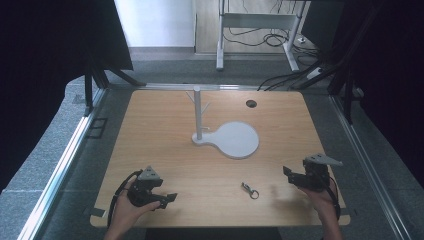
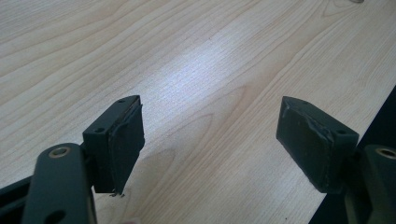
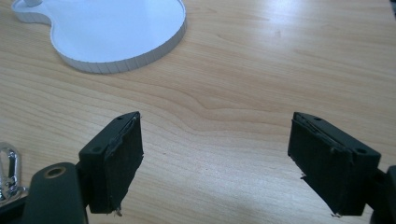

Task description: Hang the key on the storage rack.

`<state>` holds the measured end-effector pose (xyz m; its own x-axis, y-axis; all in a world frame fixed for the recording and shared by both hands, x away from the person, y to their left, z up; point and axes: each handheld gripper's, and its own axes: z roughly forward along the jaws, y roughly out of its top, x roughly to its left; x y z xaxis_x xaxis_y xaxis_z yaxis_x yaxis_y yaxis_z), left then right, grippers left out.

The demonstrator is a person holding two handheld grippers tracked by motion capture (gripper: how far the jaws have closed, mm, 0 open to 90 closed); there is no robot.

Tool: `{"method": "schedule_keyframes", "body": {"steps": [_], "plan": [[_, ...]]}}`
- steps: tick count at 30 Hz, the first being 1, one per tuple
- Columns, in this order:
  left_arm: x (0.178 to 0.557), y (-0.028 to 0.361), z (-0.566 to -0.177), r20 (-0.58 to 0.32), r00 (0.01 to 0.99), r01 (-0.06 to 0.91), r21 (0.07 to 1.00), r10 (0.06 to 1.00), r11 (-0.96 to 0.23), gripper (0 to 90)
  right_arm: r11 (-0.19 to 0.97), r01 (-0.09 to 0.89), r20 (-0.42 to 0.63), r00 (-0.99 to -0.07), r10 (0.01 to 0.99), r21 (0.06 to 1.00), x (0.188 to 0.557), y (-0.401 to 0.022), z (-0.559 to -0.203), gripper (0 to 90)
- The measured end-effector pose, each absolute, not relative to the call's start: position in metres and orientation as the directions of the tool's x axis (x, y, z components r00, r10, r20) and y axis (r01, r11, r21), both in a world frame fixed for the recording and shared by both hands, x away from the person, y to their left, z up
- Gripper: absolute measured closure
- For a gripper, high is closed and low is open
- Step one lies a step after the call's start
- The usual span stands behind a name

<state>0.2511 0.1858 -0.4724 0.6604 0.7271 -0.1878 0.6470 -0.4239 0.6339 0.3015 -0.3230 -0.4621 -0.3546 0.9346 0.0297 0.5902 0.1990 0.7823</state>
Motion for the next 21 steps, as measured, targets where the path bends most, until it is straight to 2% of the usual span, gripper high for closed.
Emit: {"method": "schedule_keyframes", "body": {"steps": [6, 21], "plan": [[0.2508, 0.1893, -0.4711, -0.188, 0.655, 0.647, 0.639, 0.732, -0.415, 23.9, 0.226, 0.561, 0.009, -0.385, 0.923, 0.797, 0.2953, -0.3224, -0.4522, 22.0], [0.2508, 0.1879, -0.4715, -0.190, 0.660, 0.647, 0.636, 0.727, -0.421, 23.8, 0.242, 0.583, 0.002, -0.385, 0.923, 0.776, 0.2962, -0.3192, -0.4592, 24.1]]}}
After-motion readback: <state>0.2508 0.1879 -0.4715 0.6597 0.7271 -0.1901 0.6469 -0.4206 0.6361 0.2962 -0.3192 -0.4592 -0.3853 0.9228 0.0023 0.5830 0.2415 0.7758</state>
